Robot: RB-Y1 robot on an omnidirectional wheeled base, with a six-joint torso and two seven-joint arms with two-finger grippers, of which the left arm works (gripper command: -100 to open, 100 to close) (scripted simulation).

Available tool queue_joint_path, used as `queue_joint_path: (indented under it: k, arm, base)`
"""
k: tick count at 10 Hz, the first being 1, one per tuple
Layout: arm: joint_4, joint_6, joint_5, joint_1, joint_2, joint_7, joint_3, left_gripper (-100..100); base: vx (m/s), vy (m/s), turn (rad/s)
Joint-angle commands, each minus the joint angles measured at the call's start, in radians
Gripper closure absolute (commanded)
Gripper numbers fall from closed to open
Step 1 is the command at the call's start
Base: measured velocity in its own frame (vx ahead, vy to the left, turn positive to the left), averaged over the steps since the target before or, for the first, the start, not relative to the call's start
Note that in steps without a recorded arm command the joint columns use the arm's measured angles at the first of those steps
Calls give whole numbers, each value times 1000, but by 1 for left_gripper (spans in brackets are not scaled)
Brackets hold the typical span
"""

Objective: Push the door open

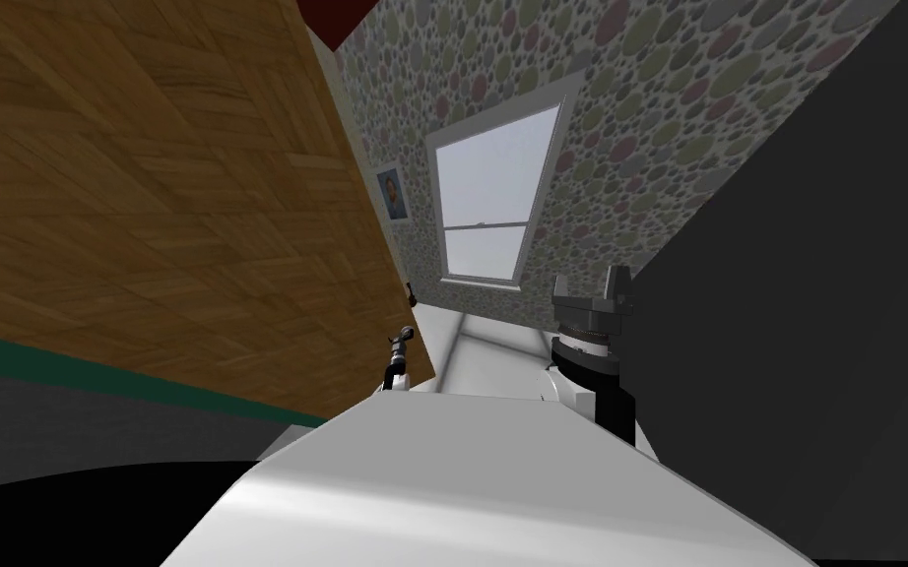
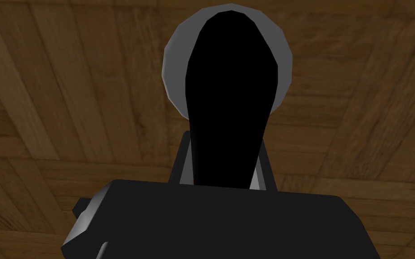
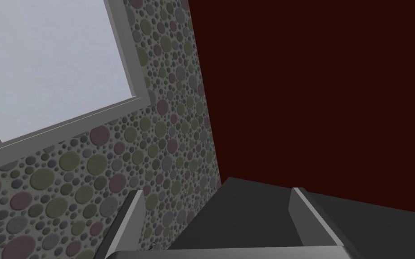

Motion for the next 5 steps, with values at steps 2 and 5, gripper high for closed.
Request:
queue_joint_path:
  k: [2, 5]
  arm:
    - [-19, 6, 18, 13, 12, -8, 31, 100]
    - [-16, 4, 40, 17, 19, -21, 69, 100]
  base:
    - [229, -34, 50]
    - [227, -12, 61]
